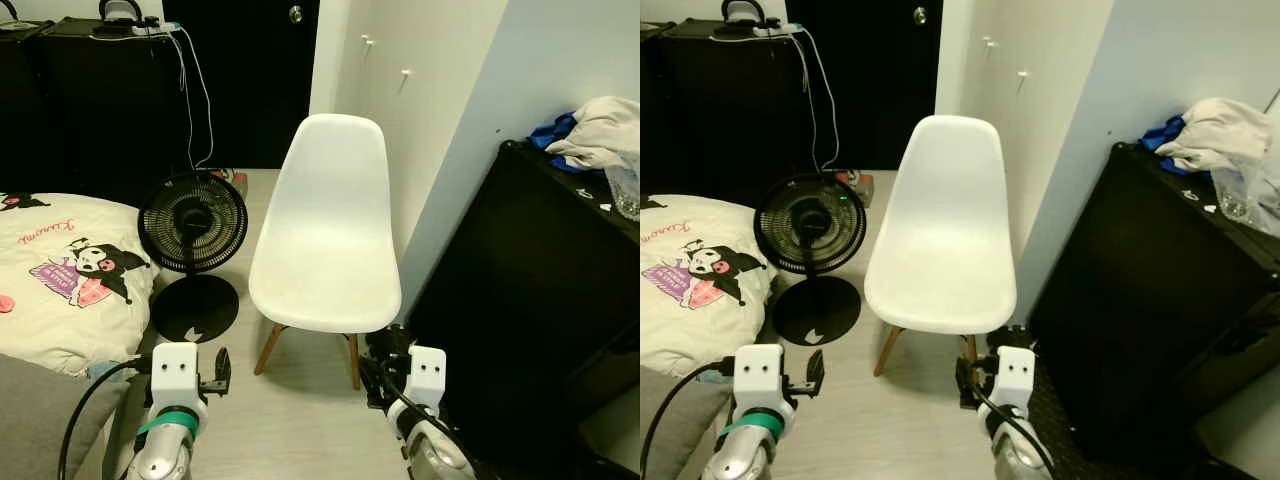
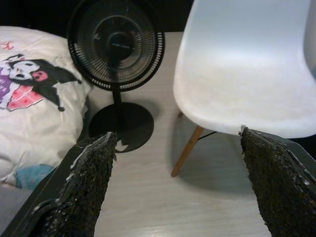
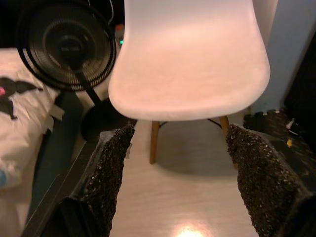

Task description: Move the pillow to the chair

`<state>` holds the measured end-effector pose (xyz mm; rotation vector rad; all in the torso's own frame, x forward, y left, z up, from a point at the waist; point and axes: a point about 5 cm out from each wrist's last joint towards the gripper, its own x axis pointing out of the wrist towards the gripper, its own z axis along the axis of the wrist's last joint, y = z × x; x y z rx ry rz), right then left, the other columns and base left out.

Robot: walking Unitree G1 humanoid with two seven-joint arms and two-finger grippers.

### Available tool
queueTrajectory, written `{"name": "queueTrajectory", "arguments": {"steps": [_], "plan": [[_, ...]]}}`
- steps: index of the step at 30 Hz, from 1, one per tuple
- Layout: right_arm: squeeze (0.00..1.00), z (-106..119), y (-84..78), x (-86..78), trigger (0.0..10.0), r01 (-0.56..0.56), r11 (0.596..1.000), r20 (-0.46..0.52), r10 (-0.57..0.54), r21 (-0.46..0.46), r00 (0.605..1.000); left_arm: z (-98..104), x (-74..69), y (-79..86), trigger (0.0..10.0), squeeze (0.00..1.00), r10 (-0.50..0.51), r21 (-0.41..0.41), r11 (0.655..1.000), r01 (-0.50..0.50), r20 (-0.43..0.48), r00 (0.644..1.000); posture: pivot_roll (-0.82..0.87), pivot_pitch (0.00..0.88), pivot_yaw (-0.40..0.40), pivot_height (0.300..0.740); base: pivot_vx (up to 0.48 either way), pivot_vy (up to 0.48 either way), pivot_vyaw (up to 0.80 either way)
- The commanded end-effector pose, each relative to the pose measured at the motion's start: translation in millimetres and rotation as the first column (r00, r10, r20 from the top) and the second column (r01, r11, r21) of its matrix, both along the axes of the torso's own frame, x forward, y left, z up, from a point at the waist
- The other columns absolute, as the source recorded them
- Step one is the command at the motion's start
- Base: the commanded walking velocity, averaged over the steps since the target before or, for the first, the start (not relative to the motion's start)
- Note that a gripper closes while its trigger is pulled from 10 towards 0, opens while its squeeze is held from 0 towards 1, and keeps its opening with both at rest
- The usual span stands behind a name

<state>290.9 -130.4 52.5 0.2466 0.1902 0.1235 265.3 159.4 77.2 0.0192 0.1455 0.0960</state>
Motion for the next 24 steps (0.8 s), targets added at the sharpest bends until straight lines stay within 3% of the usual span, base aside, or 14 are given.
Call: {"name": "queueTrajectory", "arguments": {"steps": [1,8,13,24], "plan": [[0.0,-2,1.0,-3.3,10.0,-0.004,0.999,-0.004,0.004,0.034,1.0,2,-0.9,-3.1,10.0,0.0,-0.024,0.014,1.0,0.023,0.017,1.0,0.05,0.056,0.003,0.74,0.0,0.0,0.0],[0.0,3,2.5,-2.0,10.0,-0.012,1.0,0.046,0.012,0.008,0.999,6,-1.9,-1.9,10.0,0.0,-0.016,0.056,0.998,0.015,0.031,0.999,0.06,0.051,0.009,0.74,0.0,0.0,0.0],[0.0,-6,-0.4,0.2,10.0,0.05,0.998,-0.036,-0.051,-0.042,0.998,7,-4.1,5.7,10.0,0.0,0.03,0.031,0.999,-0.031,0.032,0.999,0.06,0.037,0.022,0.74,0.0,0.0,0.0],[0.0,-3,-4.2,4.5,10.0,0.052,0.995,-0.022,-0.055,-0.084,0.998,8,-0.6,12.9,10.0,0.0,0.069,0.054,0.996,-0.072,0.041,0.997,0.07,0.048,0.002,0.74,0.0,0.0,0.0]]}}
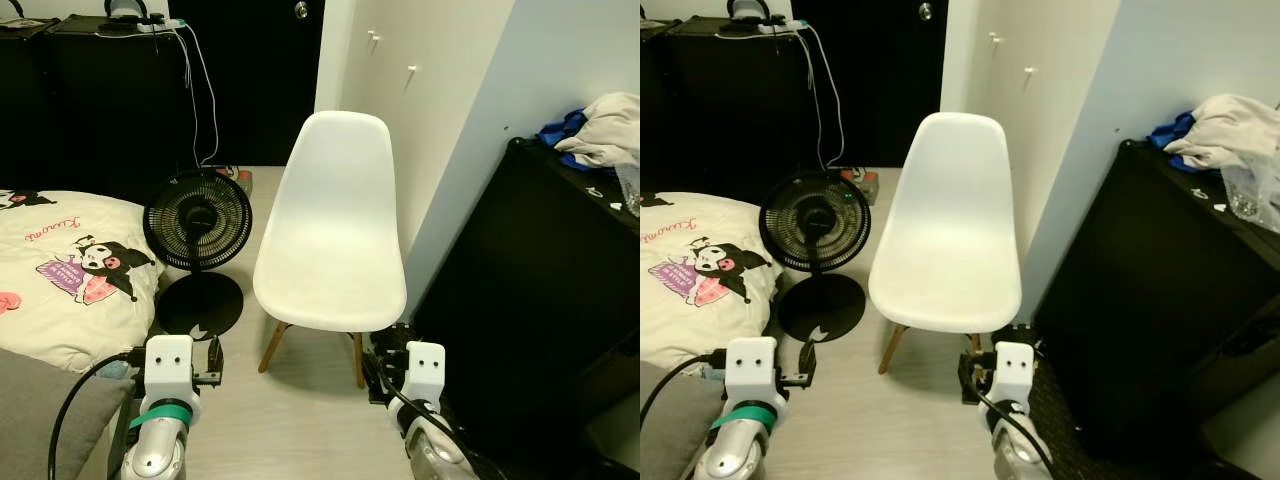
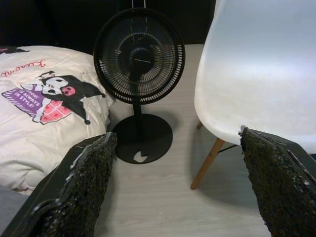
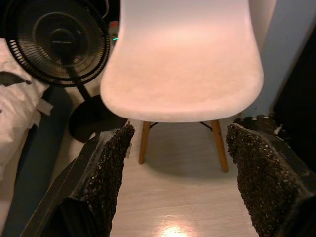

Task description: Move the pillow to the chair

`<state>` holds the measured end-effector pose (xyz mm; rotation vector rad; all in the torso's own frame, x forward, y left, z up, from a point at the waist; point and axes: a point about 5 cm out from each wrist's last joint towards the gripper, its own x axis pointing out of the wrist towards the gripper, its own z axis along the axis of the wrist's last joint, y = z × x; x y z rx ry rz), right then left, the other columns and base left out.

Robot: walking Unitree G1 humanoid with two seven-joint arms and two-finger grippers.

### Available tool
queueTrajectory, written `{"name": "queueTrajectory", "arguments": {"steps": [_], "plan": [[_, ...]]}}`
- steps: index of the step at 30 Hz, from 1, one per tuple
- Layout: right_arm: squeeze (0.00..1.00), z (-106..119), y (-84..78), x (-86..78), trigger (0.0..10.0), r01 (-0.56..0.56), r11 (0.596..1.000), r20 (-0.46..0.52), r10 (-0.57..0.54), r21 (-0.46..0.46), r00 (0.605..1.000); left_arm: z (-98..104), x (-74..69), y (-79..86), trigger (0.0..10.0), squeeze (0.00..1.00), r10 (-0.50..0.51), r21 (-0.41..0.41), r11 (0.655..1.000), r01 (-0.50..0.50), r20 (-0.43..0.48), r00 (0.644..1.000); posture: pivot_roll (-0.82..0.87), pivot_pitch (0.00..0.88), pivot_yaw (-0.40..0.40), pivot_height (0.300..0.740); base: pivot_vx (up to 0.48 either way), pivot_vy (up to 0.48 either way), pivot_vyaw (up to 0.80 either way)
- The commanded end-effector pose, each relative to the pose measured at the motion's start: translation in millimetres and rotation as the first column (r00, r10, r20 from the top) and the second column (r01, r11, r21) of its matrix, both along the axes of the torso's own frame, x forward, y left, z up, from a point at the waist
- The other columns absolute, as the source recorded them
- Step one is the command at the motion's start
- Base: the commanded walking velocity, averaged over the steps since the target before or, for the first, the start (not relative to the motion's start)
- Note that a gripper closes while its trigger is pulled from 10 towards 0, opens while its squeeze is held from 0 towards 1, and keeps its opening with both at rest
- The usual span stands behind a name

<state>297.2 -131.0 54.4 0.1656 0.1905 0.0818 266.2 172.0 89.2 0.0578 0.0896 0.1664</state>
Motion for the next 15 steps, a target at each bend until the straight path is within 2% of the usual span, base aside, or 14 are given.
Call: {"name": "queueTrajectory", "arguments": {"steps": [1,6,7,10,15], "plan": [[0.0,-6,-4.4,-1.6,10.0,0.037,0.999,-0.033,-0.037,0.013,0.999,-4,-1.6,0.4,10.0,0.0,0.004,0.013,1.0,-0.004,-0.02,1.0,0.07,0.053,0.004,0.74,0.0,0.0,0.0],[0.0,-7,-3.8,-2.0,10.0,0.039,0.999,-0.041,-0.039,0.011,0.998,-5,-2.5,-0.2,10.0,0.0,0.007,0.016,1.0,-0.007,-0.027,1.0,0.06,0.052,0.004,0.74,0.0,0.0,0.0],[0.0,-5,-3.1,-2.8,10.0,0.011,0.999,-0.023,-0.012,-0.046,1.0,-5,-3.0,-2.9,10.0,0.0,0.007,0.01,1.0,-0.007,-0.027,1.0,0.06,0.061,-0.002,0.74,0.0,0.0,0.0],[0.0,-5,-2.8,-3.7,10.0,-0.011,0.997,-0.02,0.009,-0.071,1.0,-6,-3.4,-5.9,10.0,0.0,0.006,0.003,1.0,-0.006,-0.028,1.0,0.06,0.065,-0.005,0.74,0.0,0.0,0.0],[0.0,-6,-4.6,-3.7,10.0,-0.01,0.997,-0.023,0.008,-0.081,1.0,-5,-4.1,-10.6,10.0,0.0,-0.016,0.005,1.0,0.016,-0.027,1.0,0.07,0.07,-0.007,0.74,0.0,0.0,0.8]]}}
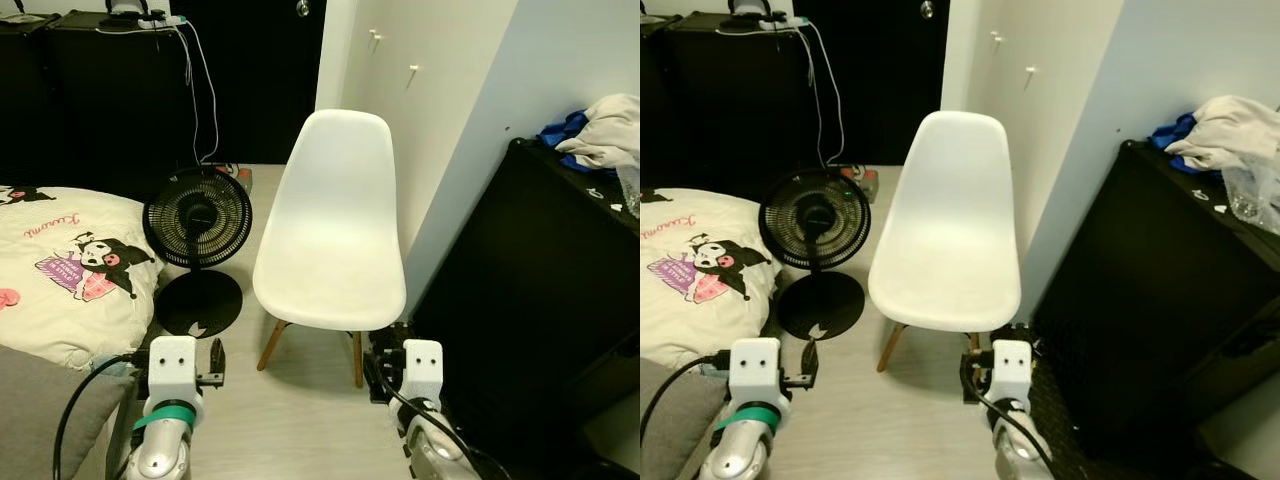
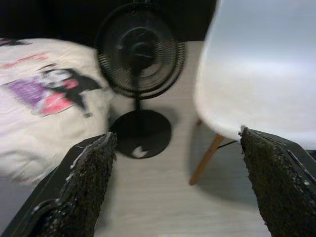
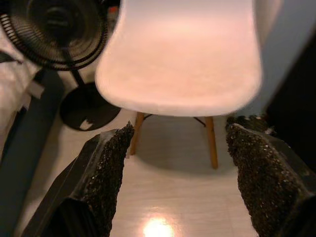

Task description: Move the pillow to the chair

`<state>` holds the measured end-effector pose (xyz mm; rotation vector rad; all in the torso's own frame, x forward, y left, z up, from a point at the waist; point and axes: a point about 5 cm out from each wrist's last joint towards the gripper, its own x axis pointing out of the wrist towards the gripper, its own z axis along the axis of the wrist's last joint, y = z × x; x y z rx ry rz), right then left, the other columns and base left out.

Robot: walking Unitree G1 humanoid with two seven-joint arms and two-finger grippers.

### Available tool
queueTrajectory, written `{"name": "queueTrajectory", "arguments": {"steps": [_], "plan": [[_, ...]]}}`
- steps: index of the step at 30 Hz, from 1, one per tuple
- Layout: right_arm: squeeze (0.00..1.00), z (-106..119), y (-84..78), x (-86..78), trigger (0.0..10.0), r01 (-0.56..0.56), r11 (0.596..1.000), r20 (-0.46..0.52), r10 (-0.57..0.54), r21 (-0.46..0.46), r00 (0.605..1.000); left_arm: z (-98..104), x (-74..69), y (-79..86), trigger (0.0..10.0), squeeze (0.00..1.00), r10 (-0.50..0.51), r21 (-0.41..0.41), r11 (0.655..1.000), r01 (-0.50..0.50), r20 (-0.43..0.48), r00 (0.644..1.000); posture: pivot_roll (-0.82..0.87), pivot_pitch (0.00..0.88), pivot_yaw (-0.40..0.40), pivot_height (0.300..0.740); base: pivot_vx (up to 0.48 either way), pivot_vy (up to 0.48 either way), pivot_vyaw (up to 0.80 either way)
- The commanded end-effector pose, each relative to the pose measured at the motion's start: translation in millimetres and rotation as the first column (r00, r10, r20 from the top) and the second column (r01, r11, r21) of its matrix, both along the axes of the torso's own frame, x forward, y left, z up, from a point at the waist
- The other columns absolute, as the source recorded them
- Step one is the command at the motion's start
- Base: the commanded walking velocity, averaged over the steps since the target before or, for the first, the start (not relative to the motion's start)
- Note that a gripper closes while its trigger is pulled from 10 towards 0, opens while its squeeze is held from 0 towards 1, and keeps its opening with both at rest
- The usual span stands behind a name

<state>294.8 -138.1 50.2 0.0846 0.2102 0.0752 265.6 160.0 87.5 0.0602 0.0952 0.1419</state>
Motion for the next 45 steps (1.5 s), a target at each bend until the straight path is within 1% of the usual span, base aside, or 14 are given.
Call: {"name": "queueTrajectory", "arguments": {"steps": [1,14,21,32,36,41,45], "plan": [[0.0,-2,2.3,-1.1,10.0,-0.005,1.0,-0.007,0.005,-0.002,1.0,-4,-3.7,0.9,10.0,0.0,0.005,0.006,1.0,-0.005,-0.021,1.0,0.07,0.071,-0.006,0.74,0.0,0.0,0.8],[0.0,-4,4.3,-1.2,10.0,-0.002,1.0,-0.015,0.002,-0.002,1.0,-5,-5.4,0.6,10.0,0.0,0.001,0.012,1.0,0.0,-0.027,1.0,0.07,0.048,-0.001,0.74,0.0,0.0,0.8],[0.0,-7,2.0,-1.8,10.0,-0.004,1.0,-0.029,0.003,-0.023,1.0,-6,-3.6,-2.7,10.0,0.0,-0.006,0.016,1.0,0.007,-0.033,0.999,0.07,0.04,-0.007,0.74,0.0,0.0,0.8],[0.0,-7,1.9,-1.2,10.0,-0.01,1.0,-0.031,0.009,-0.027,0.999,-6,-3.0,-4.6,10.0,0.0,-0.025,0.021,0.999,0.025,-0.036,0.999,0.07,0.021,-0.006,0.74,0.0,0.0,0.8],[0.0,-11,2.9,-1.2,10.0,0.001,1.0,-0.053,-0.003,-0.03,0.999,-5,-0.3,-3.9,10.0,0.0,-0.038,0.029,0.999,0.04,-0.051,0.998,0.07,0.016,-0.005,0.74,0.0,0.0,0.8],[0.0,-12,2.5,-1.5,10.0,-0.003,0.999,-0.058,0.001,-0.034,0.998,-5,0.6,-4.7,10.0,0.0,-0.028,0.019,0.999,0.029,-0.053,0.998,0.07,0.014,-0.015,0.74,0.0,0.0,0.8],[0.0,-11,0.4,0.9,10.0,-0.007,0.999,-0.058,0.005,-0.038,0.998,-7,0.2,-8.6,10.0,0.0,-0.028,0.019,0.999,0.03,-0.061,0.998,0.07,0.012,-0.018,0.74,0.0,0.0,0.8]]}}
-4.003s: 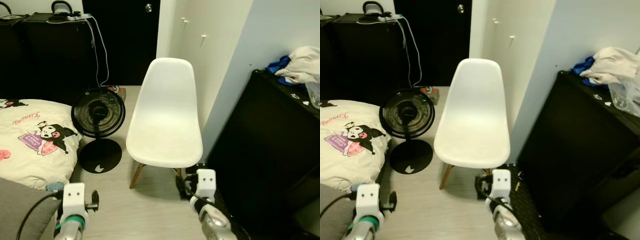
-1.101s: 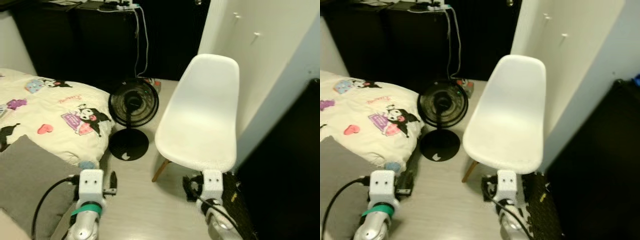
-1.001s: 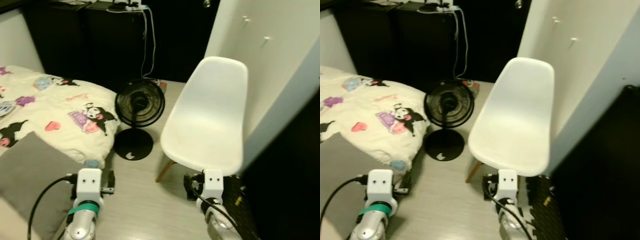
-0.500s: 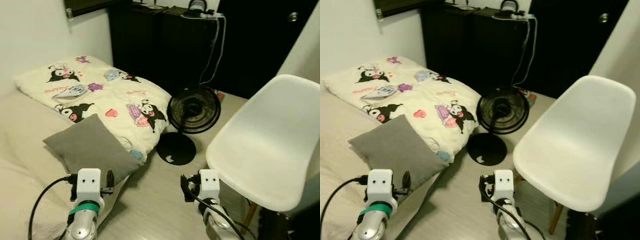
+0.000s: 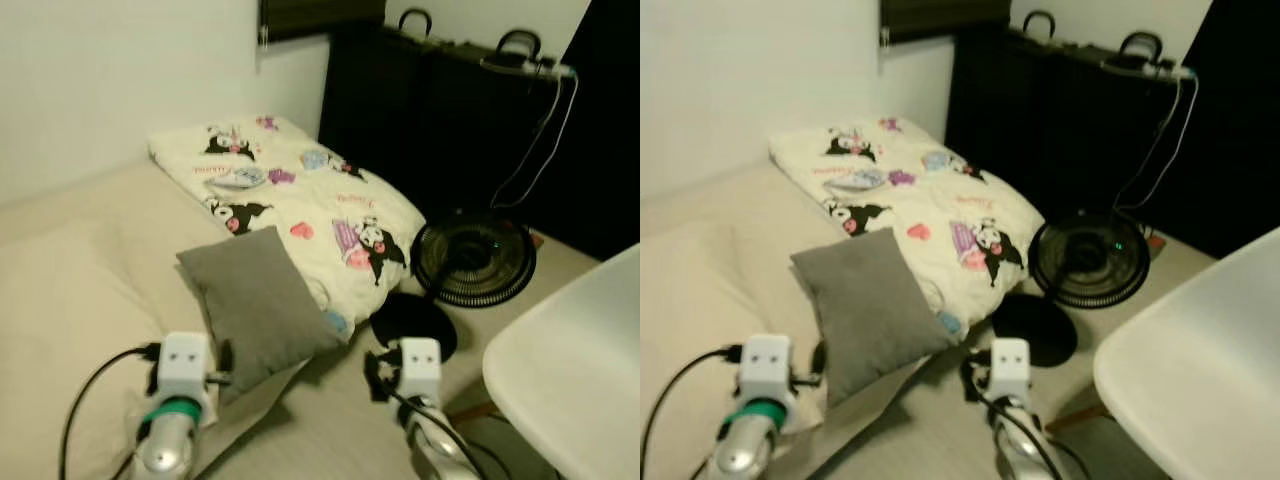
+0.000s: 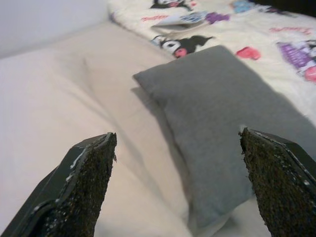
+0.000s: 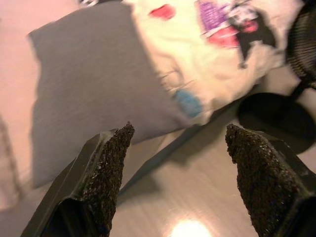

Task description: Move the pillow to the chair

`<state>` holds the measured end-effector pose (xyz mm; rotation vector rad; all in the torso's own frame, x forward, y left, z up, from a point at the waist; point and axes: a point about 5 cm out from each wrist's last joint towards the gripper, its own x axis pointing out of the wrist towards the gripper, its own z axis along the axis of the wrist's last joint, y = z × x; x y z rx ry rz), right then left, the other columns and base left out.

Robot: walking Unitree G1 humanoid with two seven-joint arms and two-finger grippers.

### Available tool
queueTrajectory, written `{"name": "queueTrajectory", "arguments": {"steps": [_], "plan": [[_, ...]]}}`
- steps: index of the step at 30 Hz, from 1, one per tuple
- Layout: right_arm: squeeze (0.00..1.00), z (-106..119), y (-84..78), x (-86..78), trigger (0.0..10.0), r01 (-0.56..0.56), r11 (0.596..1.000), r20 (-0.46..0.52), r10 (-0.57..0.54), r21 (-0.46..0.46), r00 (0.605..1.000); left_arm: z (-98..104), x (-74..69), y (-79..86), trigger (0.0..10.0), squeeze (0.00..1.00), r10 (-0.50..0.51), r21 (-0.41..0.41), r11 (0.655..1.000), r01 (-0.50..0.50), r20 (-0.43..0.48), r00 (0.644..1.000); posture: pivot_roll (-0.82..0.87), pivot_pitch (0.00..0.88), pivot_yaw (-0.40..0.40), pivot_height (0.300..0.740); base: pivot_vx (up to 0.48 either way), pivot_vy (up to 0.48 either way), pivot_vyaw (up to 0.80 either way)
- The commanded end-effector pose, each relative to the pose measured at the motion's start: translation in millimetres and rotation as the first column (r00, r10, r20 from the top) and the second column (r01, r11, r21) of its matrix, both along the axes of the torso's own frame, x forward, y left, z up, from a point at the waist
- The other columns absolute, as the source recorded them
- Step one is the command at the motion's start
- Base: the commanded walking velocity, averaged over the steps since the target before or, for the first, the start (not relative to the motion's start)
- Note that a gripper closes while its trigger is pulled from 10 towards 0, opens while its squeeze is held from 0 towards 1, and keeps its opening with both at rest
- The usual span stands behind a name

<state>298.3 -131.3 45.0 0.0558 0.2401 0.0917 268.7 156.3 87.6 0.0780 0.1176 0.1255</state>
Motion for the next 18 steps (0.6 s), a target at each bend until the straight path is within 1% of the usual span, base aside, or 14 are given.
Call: {"name": "queueTrajectory", "arguments": {"steps": [1,9,18], "plan": [[0.0,-5.9,-6.4,-2.6,10.0,0.015,1.0,-0.029,-0.015,-0.011,0.999,-7.2,-3.0,-4.9,10.0,0.0,-0.012,0.005,1.0,0.012,-0.037,0.999,0.07,0.012,-0.018,0.74,0.0,0.0,0.8],[0.0,-6.7,-5.7,-1.2,10.0,0.011,1.0,-0.032,-0.012,-0.014,0.999,-8.7,-2.9,-4.8,10.0,0.0,-0.02,0.005,1.0,0.02,-0.044,0.999,0.06,0.0,-0.017,0.74,0.0,0.0,0.8],[0.0,-11.5,-6.4,-5.1,10.0,0.002,1.0,-0.047,-0.004,-0.025,0.999,-10.8,-5.2,-7.4,10.0,0.0,-0.032,0.004,0.999,0.033,-0.051,0.998,0.05,0.0,-0.016,0.74,0.0,0.0,0.8]]}}
